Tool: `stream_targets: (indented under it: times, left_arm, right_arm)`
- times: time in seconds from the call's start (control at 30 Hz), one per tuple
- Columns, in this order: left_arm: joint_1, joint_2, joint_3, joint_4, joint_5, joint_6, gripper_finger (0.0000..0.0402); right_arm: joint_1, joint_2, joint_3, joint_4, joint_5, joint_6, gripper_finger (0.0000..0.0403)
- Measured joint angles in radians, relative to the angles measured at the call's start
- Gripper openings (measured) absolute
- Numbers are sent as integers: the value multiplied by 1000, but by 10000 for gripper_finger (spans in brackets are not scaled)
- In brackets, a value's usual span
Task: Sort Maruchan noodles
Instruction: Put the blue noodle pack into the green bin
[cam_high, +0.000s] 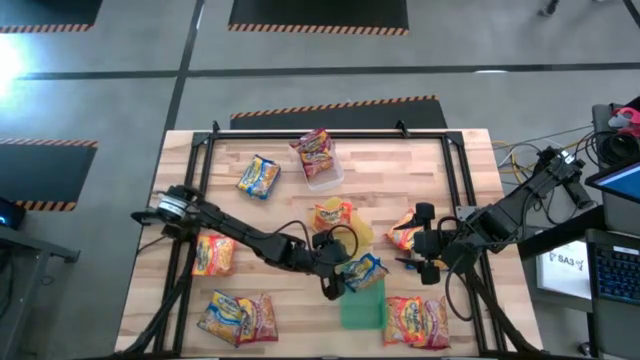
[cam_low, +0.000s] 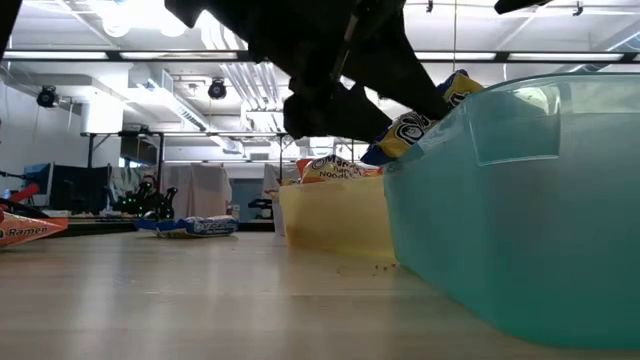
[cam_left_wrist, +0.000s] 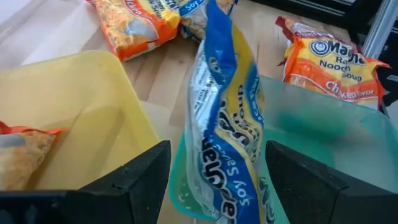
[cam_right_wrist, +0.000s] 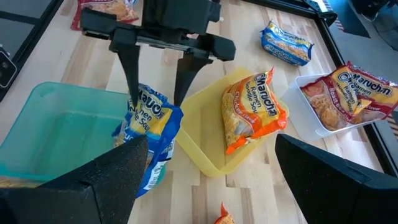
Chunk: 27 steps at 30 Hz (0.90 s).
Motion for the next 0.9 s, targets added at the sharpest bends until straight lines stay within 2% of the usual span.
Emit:
stream_targets:
  times: [0.23, 0.37, 0.7, 0.9]
  left_arm:
    - [-2, 22, 0, 29, 18, 35, 244]
    - [-3, 21, 0, 49, 21, 56, 225]
    - [-2, 21, 0, 35, 84, 64, 103]
    - [0, 21, 0, 36, 89, 64, 40]
  right_arm:
    - [0, 0, 0, 1, 0, 0, 341]
    - [0, 0, 0, 0, 0, 0, 341]
    - [0, 0, 0, 0, 0, 0, 341]
    - [0, 0, 0, 0, 0, 0, 341]
